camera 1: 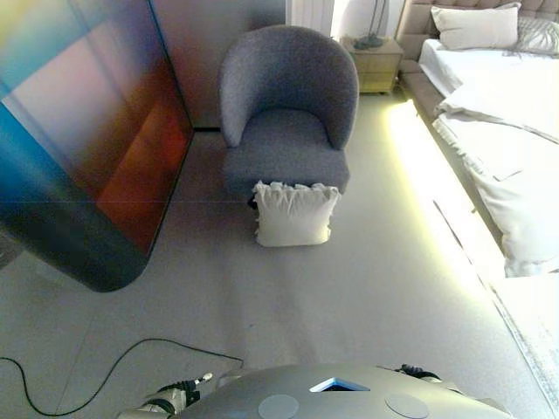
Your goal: Pick up the cushion and take it to the sofa
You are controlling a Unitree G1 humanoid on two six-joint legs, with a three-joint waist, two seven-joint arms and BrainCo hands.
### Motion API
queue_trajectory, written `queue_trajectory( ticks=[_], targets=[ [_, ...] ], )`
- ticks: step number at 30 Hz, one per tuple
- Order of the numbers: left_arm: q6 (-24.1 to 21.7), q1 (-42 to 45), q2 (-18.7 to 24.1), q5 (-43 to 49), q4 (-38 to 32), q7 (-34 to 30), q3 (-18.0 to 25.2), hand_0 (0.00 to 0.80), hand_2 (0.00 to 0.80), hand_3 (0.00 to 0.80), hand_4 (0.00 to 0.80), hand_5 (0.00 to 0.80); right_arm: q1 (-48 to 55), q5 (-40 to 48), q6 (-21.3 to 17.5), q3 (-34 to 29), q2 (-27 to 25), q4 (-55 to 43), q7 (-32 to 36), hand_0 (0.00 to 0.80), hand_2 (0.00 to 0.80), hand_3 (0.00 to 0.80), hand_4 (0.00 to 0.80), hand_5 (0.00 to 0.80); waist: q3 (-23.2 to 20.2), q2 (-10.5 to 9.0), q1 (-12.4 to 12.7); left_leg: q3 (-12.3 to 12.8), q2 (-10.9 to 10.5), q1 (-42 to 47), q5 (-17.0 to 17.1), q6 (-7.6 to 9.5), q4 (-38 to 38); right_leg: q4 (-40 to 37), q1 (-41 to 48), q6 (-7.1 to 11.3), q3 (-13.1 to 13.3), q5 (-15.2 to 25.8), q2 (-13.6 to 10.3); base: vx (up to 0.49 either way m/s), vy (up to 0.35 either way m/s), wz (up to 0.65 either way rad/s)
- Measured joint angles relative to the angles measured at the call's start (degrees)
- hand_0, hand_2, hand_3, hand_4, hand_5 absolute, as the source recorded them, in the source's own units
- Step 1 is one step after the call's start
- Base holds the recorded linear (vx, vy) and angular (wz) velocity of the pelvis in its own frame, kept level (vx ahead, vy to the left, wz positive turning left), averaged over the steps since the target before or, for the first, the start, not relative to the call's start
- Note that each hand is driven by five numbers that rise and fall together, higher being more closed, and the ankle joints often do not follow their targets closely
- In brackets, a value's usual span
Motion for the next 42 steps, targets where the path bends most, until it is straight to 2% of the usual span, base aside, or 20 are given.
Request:
queue_trajectory(
  ticks=[13, 18, 20, 21, 22, 23, 24, 25, 26, 29, 30, 31, 32, 33, 34, 35, 37, 40, 41, 42],
  targets=[
    [0.0, 0.0, 0.0, 0.0, 0.0, 0.0, 0.0, 0.0, 0.0, 0.0, 0.0, 0.0, 0.0, 0.1, 0.0, -0.1, 0.0, 0.0, 0.1, 0.0, 0.0, 0.0, 0.0, 0.0, 0.2, 0.0, 0.0, 0.0, 0.1, 0.0, 0.1, -0.09, 0.0, 0.0, 0.0, -0.04, 0.0, 0.0, 0.2, 0.01, -0.025, 0.0],
    [-0.2, -0.2, 0.0, 0.0, 0.1, 0.0, 0.0, 0.0, 0.0, 0.0, 0.0, 0.0, -0.2, 0.1, 0.0, -0.1, 0.0, 0.0, 0.0, 0.0, 0.0, 0.0, 0.0, 0.0, 1.0, 0.01, 0.0, 0.0, 0.5, -0.4, 0.1, -0.62, 1.4, 0.2, -0.1, -0.26, 0.1, -0.4, 0.9, -0.026, -0.097, 0.0],
    [-0.8, -1.5, 0.1, 0.0, 1.3, -0.2, 0.0, 0.0, 0.0, 0.0, 0.0, 0.0, -1.7, 0.1, 0.0, 0.0, 0.0, 0.4, 0.1, 0.0, 0.0, 0.0, 0.0, 0.0, 2.8, -0.06, 0.2, -0.1, 0.8, -3.2, -0.9, -1.78, 6.4, 2.6, -2.0, -1.15, 0.1, -1.7, 1.1, -0.091, -0.13, 0.08],
    [-1.3, -2.7, 0.1, 0.0, 2.0, -0.3, 0.1, 0.0, 0.0, 0.0, 0.0, 0.0, -2.9, 0.1, 0.1, 0.0, 0.0, 0.7, 0.1, 0.0, 0.0, 0.0, 0.0, 0.0, 4.4, -0.73, 0.3, 0.0, 0.7, -5.5, -0.8, -1.94, 10.0, 4.1, -3.2, -1.69, 0.1, -2.2, 0.9, -0.068, -0.145, 0.09],
    [-1.8, -4.3, 0.1, 0.0, 2.5, -0.6, 0.8, 0.0, 0.0, 0.0, 0.0, 0.0, -4.6, 0.1, 0.2, -0.1, -0.1, 1.0, 0.1, 0.0, 0.0, 0.0, 0.0, 0.0, 6.3, -1.47, 0.8, -0.1, 0.5, -8.7, -0.9, -3.06, 15.8, 6.6, -4.8, -2.5, 0.4, -3.0, 0.4, -0.028, -0.139, -0.04],
    [-2.1, -5.4, 0.0, 0.0, 2.9, -0.7, 1.3, 0.0, 0.0, 0.0, 0.0, 0.0, -5.5, 0.1, 0.3, -0.1, -0.1, 1.2, 0.1, 0.0, 0.0, 0.0, 0.0, 0.0, 7.7, -2.39, 1.6, -0.1, -0.3, -11.9, 0.9, -5.69, 21.2, 8.3, -6.1, -2.93, 0.8, -3.3, 0.0, 0.031, -0.101, -0.14],
    [-2.4, -6.2, 0.0, 0.0, 3.2, -1.2, 2.2, 0.0, 0.0, 0.0, 0.0, 0.0, -6.2, 0.1, 0.4, -0.1, -0.1, 1.2, 0.1, 0.0, 0.0, 0.0, 0.0, 0.0, 8.6, -3.47, 2.4, -0.2, -0.9, -14.4, 3.4, -6.94, 25.1, 9.4, -6.9, -3.49, 1.6, -3.4, -1.3, 0.086, -0.045, -0.18],
    [-2.4, -6.2, -0.1, 0.0, 3.4, -1.5, 2.2, 0.0, 0.0, 0.0, 0.0, 0.0, -6.6, 0.1, 0.5, -0.1, -0.2, 1.2, 0.1, 0.0, 0.0, 0.0, 0.0, 0.0, 9.2, -3.91, 3.4, -0.5, -1.2, -16.1, 5.6, -6.65, 28.1, 9.4, -6.9, -4.13, 2.1, -3.3, -1.7, 0.151, -0.017, -0.17],
    [-2.3, -6.0, -0.3, 0.0, 3.6, -1.6, 2.2, 0.0, 0.0, 0.0, 0.0, 0.0, -6.6, 0.1, 0.6, 0.0, -0.4, 1.4, 0.1, 0.0, 0.0, 0.0, 0.0, 0.0, 9.6, -4.13, 3.8, -0.4, -1.3, -17.6, 5.4, -5.92, 30.1, 9.3, -6.7, -4.68, 2.1, -3.1, -1.6, 0.218, 0.001, -0.25],
    [-2.7, -4.5, -0.4, 0.0, 3.8, -1.5, 2.3, 0.0, 0.0, 0.0, 0.0, 0.0, -6.7, 0.1, 0.4, 0.2, -0.2, 2.4, 0.3, 0.0, 0.0, 0.0, 0.0, 0.0, 10.1, -2.68, 4.9, 0.4, -0.9, -17.0, 5.3, -6.0, 24.1, 5.7, -5.4, -5.22, 2.9, -2.8, 0.1, 0.38, 0.019, -0.2],
    [-2.8, -3.9, -1.1, 0.0, 4.0, -1.5, 2.3, 0.0, 0.0, 0.0, 0.0, 0.0, -6.9, 0.1, 0.3, 0.6, -0.1, 3.7, 0.4, 0.0, 0.0, 0.0, 0.0, 0.0, 9.5, -1.49, 5.9, 1.2, -0.5, -15.2, 5.3, -5.81, 15.6, 2.3, -3.4, -5.39, 4.2, -3.2, 2.2, 0.462, 0.032, -0.22],
    [-2.8, -3.7, -2.2, 0.0, 4.5, -1.5, 2.4, 0.0, 0.0, 0.0, 0.0, 0.0, -7.8, 0.1, 0.3, 0.5, -0.9, 5.3, 0.5, 0.0, 0.0, 0.0, 0.0, 0.0, 9.5, 2.41, 7.4, 1.3, 3.9, -14.0, 3.5, -7.56, 7.1, 12.1, -5.1, -7.4, 3.4, -5.2, 7.1, 0.48, 0.04, -0.21],
    [-2.9, -4.1, -0.9, 0.0, 3.2, -1.7, 2.6, 0.0, 0.0, 0.0, 0.0, 0.0, -7.6, 0.1, 0.4, 0.0, -0.4, 5.1, 0.6, 0.0, 0.0, 0.0, 0.0, 0.0, 9.9, 2.14, 7.5, 1.4, 4.4, -14.0, 6.0, -6.23, 4.1, 14.1, -4.3, -7.7, 5.7, -12.3, 7.3, 0.435, 0.048, 0.01],
    [-3.3, -4.1, -1.1, 0.3, 2.7, -1.6, 3.0, 0.0, 0.0, 0.0, 0.0, 0.0, -7.2, 0.1, 0.2, -0.8, 0.1, 4.8, 0.7, 0.0, 0.0, 0.0, 0.0, 0.0, 11.5, 2.57, 7.6, 2.1, 5.4, -12.9, 9.6, -6.09, 3.7, 12.9, -0.9, -8.59, 6.9, -11.6, 8.7, 0.513, 0.064, 0.22],
    [-3.3, -3.3, -0.9, 0.6, 2.7, -1.7, 3.1, 0.0, 0.0, 0.0, 0.0, 0.0, -6.8, 0.1, 0.3, -1.2, 0.8, 5.0, 0.7, 0.0, 0.0, 0.0, 0.0, 0.0, 11.5, 1.51, 8.7, 2.9, 4.2, -12.6, 9.5, -5.99, 3.1, 12.2, 0.3, -8.97, 9.2, -11.4, 8.3, 0.477, 0.069, 0.12],
    [-3.3, -3.1, -1.1, 0.6, 2.7, -1.7, 3.0, 0.0, 0.0, 0.0, 0.0, 0.0, -6.6, 0.1, 0.3, -1.4, 0.8, 4.9, 0.7, 0.0, 0.0, 0.0, 0.0, 0.0, 11.6, 0.05, 9.6, 3.2, 2.9, -12.7, 9.7, -5.76, 2.1, 11.7, 1.7, -8.69, 10.3, -11.8, 6.8, 0.538, 0.083, -0.14],
    [-3.3, -2.6, -1.6, 0.7, 2.8, -1.7, 3.0, 0.0, 0.0, 0.0, 0.0, 0.0, -6.9, 0.1, 0.3, -1.4, 0.5, 4.9, 0.7, 0.0, 0.0, 0.0, 0.0, 0.0, 11.6, -0.54, 10.8, 3.0, 3.0, -14.4, 9.7, -5.69, 0.9, 10.4, 4.3, -7.91, 12.3, -12.8, 5.7, 0.519, 0.102, -0.16],
    [-3.3, -1.8, -1.5, 1.2, 2.8, -1.8, 3.0, 0.0, 0.0, 0.0, 0.0, 0.0, -7.7, 0.0, 0.6, -1.4, 0.3, 5.5, 0.7, 0.0, 0.0, 0.0, 0.0, 0.0, 10.4, 1.57, 11.4, 2.5, 5.7, -18.7, 9.6, -5.81, 0.5, 10.1, 7.7, -6.69, 15.3, -16.4, 5.5, 0.612, 0.17, -0.22],
    [-3.3, -1.7, -1.4, 1.4, 3.1, -1.8, 3.0, 0.0, 0.0, 0.0, 0.0, 0.0, -7.8, 0.0, 0.6, -1.3, 0.3, 5.9, 0.7, 0.0, 0.0, 0.0, 0.0, 0.0, 10.2, 2.08, 11.4, 2.3, 6.3, -20.0, 9.6, -5.79, 0.4, 9.8, 8.9, -5.92, 16.3, -17.8, 5.0, 0.663, 0.25, -0.46],
    [-3.3, -1.5, -1.4, 1.9, 3.3, -1.8, 3.2, 0.0, 0.0, 0.0, 0.0, 0.0, -7.7, -0.1, 1.1, -1.5, 0.3, 6.1, 0.8, 0.0, 0.0, 0.0, 0.0, 0.0, 9.9, 2.23, 12.6, 1.9, 6.8, -21.1, 9.6, -5.77, 1.2, 9.5, 10.6, -4.87, 17.4, -19.3, 3.6, 0.695, 0.291, -0.63]
  ],
)
